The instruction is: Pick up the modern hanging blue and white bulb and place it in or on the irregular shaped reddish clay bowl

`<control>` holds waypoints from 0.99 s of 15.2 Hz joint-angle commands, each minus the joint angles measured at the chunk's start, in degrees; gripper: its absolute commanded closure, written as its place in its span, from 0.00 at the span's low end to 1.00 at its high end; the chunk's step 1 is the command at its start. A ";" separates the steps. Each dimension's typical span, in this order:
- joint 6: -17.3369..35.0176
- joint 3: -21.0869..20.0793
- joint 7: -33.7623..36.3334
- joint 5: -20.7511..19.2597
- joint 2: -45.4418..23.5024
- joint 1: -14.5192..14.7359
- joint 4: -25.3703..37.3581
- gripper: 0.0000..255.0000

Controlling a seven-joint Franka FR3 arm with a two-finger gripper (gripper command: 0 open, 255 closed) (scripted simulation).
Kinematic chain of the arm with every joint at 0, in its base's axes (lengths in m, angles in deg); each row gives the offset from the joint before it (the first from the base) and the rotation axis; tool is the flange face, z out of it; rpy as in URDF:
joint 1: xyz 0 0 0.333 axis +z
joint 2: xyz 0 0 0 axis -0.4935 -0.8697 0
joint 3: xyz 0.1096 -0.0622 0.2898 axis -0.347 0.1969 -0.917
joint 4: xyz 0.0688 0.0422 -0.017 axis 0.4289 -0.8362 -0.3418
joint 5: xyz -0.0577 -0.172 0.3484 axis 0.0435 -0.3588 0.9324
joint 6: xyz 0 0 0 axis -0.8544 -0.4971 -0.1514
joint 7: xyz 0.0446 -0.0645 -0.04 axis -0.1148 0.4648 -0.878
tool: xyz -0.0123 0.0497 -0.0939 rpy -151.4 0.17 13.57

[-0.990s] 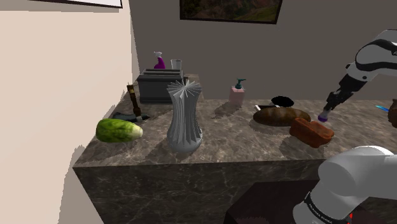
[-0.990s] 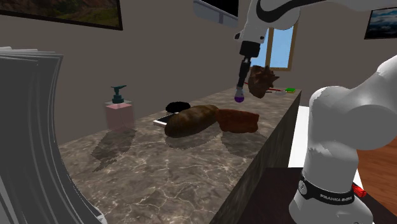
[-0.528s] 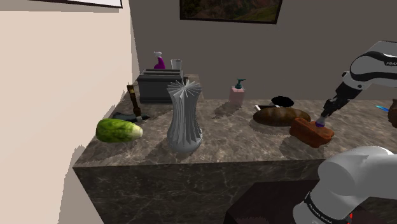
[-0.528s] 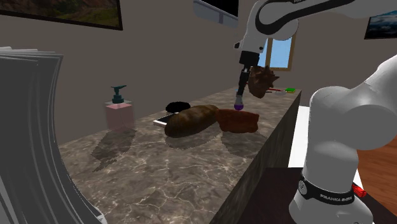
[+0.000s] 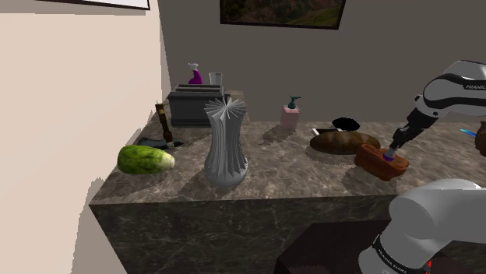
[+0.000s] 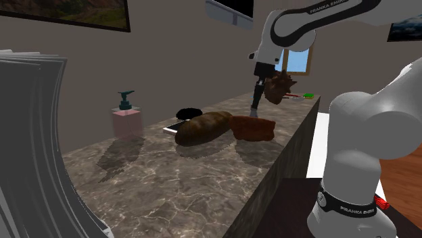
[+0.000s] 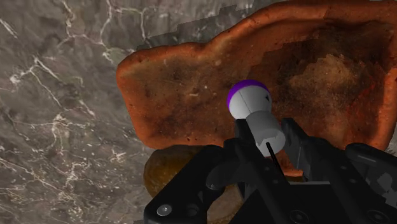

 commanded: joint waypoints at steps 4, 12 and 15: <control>0.10 0.05 -0.01 -0.04 -0.01 -0.01 -0.07 1.00; -2.05 -0.90 -0.10 0.51 0.71 -0.15 1.32 0.00; -7.75 -3.29 -0.40 2.05 2.09 -0.32 5.56 0.00</control>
